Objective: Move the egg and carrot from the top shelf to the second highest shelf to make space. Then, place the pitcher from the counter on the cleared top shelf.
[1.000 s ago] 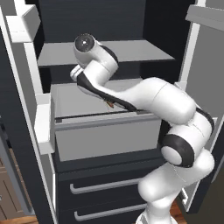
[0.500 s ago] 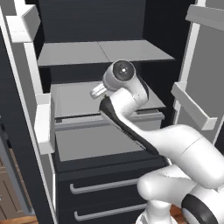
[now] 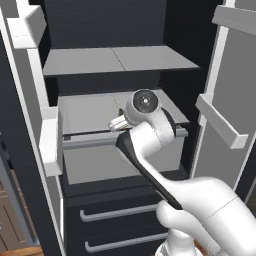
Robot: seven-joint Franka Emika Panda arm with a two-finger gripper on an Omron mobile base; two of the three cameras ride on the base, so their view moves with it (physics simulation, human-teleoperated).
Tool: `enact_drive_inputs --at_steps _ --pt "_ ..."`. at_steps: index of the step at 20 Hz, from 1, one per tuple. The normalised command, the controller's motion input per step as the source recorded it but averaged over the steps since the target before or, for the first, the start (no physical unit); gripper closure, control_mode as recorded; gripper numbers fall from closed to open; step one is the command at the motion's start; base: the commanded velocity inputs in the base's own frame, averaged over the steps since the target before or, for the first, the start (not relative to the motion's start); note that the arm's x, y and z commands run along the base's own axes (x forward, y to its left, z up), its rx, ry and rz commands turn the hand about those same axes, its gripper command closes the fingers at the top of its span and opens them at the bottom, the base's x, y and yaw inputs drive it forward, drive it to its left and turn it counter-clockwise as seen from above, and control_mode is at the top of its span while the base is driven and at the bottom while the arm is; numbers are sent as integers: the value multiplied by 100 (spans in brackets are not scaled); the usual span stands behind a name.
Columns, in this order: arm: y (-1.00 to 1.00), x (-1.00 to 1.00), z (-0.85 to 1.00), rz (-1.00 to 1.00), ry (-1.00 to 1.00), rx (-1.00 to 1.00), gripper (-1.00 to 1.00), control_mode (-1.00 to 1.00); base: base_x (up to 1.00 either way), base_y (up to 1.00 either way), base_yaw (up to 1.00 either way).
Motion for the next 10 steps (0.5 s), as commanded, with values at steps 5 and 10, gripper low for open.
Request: enact_drive_inputs --at_steps 5,10 --pt "-74 9 -14 -16 13 0 100 -100 0 0 0" --pt "-56 20 -39 -17 6 0 100 -100 0 0 0"
